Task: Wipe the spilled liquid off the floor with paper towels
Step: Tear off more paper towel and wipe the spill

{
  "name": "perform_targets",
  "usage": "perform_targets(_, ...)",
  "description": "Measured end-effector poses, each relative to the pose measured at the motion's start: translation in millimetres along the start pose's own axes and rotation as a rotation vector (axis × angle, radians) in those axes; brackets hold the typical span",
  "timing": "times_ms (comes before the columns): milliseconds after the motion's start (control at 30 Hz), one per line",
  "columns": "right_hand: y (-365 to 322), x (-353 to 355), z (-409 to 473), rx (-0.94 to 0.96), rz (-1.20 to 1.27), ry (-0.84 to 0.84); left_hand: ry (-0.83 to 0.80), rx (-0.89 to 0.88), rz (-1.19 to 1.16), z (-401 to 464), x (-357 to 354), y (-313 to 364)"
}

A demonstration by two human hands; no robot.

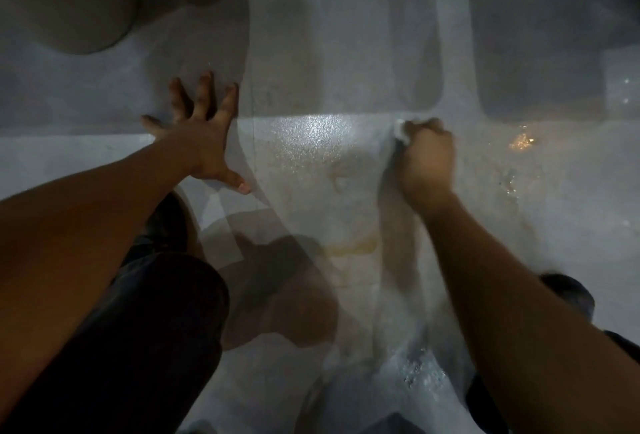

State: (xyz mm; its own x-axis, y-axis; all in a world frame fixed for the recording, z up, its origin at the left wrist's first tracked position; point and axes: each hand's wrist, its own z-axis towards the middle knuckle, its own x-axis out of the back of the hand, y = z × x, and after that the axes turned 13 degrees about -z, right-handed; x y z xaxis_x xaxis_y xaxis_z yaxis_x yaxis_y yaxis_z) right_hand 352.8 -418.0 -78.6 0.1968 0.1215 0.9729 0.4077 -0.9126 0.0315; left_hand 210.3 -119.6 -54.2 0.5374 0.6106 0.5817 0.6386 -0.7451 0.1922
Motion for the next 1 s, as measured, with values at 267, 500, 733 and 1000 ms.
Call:
perform_targets(267,-73,-25,-154,0.763,0.067,-0.182,0.017,-0.01,-0.005,-3,-1,0)
perform_targets(500,23,-12,-95,0.459,0.046,0.063,0.021,-0.019,-0.01,-5,0,2)
perform_targets(733,90,-2,2,0.027,0.059,0.174,0.045,0.013,0.013,-7,1,6)
perform_targets(1000,94,-41,-168,0.675,0.111,-0.169,0.055,-0.139,0.149,0,-7,77)
